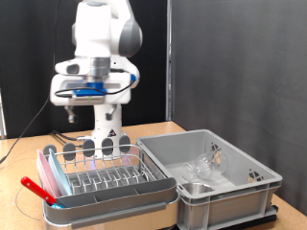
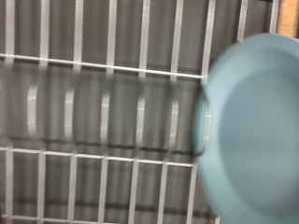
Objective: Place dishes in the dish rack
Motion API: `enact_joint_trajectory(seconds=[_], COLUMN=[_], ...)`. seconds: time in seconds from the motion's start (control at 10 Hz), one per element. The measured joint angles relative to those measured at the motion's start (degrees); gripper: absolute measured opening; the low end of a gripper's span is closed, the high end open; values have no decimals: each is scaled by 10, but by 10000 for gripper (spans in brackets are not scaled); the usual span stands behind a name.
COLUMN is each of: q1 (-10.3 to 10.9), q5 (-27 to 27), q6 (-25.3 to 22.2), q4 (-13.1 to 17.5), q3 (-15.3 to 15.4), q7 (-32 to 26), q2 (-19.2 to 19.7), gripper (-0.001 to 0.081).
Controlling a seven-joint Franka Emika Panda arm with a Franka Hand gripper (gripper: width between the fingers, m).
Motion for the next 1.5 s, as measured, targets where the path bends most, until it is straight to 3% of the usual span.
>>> enact_joint_trajectory(seconds=[0.2, 0.4, 0.8, 1.0, 1.2, 1.5], q1=[11, 13, 75, 92, 93, 116], q5=[4, 25, 159, 164, 165, 196], q6=[-26, -25, -76, -79, -79, -94], q4=[7, 7, 63, 87, 94, 101], q3=[22, 20, 23, 39, 49, 60], q7=[17, 9, -91, -101, -95, -175], q2=[-11, -9, 13, 27, 36, 37], gripper=[808, 808, 808, 808, 808, 808])
